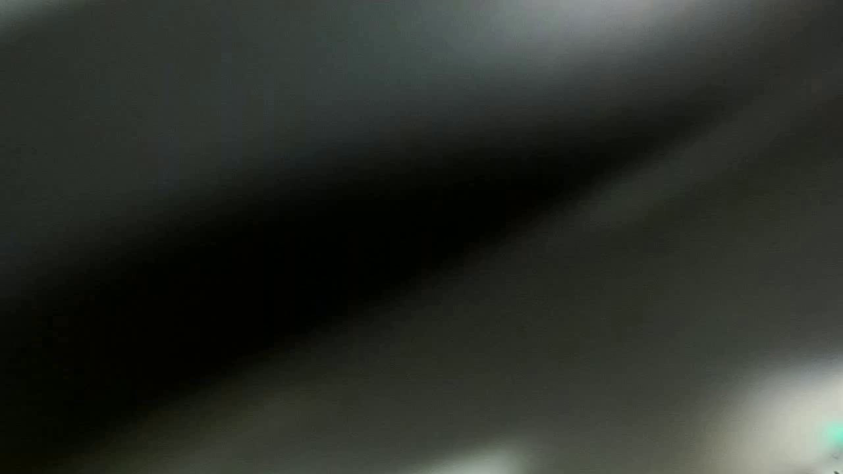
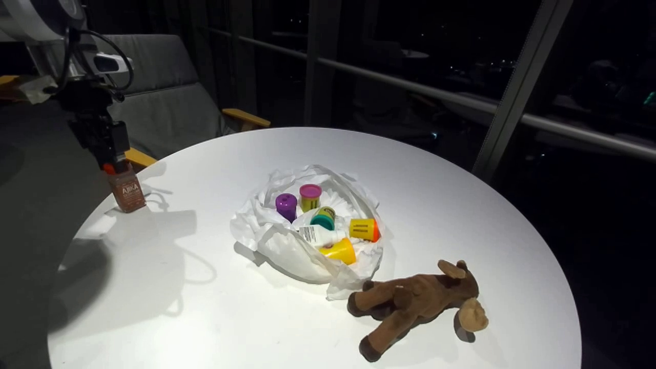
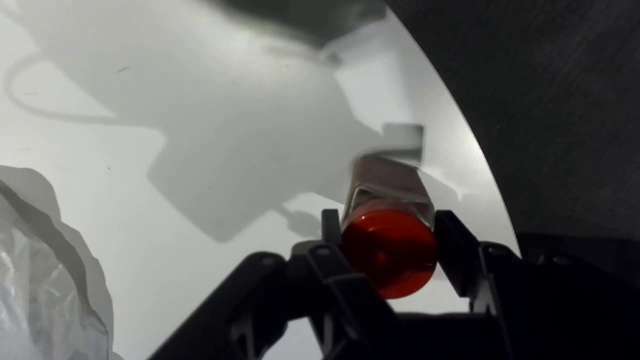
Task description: Pick up the objects from the plastic and put them on the table
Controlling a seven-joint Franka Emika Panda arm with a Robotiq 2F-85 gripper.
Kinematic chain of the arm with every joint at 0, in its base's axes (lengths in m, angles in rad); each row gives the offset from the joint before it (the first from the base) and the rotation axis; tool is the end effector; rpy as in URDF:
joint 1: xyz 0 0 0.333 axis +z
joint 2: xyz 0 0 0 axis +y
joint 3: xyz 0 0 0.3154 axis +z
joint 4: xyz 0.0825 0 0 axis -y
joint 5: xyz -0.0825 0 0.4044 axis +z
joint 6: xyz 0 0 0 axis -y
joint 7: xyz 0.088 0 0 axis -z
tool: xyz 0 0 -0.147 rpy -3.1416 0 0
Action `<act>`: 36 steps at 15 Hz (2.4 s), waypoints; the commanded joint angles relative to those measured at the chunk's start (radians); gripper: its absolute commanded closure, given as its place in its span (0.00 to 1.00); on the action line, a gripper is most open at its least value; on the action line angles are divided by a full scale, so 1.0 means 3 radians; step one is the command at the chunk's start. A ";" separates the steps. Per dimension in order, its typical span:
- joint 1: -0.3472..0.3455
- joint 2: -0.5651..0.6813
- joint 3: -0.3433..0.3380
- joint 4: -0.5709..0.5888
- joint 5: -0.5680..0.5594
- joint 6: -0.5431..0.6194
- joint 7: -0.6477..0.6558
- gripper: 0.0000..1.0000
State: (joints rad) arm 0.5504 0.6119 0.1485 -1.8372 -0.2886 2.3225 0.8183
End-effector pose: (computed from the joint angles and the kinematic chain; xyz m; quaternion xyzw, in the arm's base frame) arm 0.4998 0.4024 0.1324 0.9963 0.0343 -0.0023 0.0794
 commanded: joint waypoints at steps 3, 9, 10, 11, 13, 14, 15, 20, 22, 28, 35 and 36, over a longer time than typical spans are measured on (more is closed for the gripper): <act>-0.0157 -0.0113 -0.0232 -0.0044 0.0024 0.0055 -0.0053 0.75; -0.0547 -0.0350 -0.0271 -0.0121 0.0186 -0.0056 -0.0387 0.19; -0.0608 -0.0443 -0.0262 -0.0161 0.0234 -0.0068 -0.0460 0.11; -0.0663 -0.0521 -0.0251 -0.0178 0.0288 -0.0100 -0.0544 0.04; -0.0755 -0.0712 -0.0234 -0.0237 0.0400 -0.0163 -0.0703 0.00; -0.0782 -0.0764 -0.0251 -0.0228 0.0431 -0.0186 -0.0737 0.00; -0.0807 -0.0829 -0.0275 -0.0227 0.0437 -0.0210 -0.0747 0.00; -0.1085 -0.0953 -0.0273 -0.0098 0.0685 -0.0572 -0.1098 0.00; -0.1195 -0.0866 -0.0299 -0.0007 0.0773 -0.0693 -0.1304 0.00; -0.1480 -0.0414 -0.0296 0.0162 0.1018 -0.0558 -0.1934 0.00; -0.1594 0.0220 -0.0321 0.0626 0.1301 -0.0332 -0.2068 0.00; -0.1575 0.0284 -0.0352 0.0678 0.1272 -0.0247 -0.2012 0.00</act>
State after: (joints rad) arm 0.0785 0.6258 0.0535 -1.7222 0.0705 2.2131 0.2139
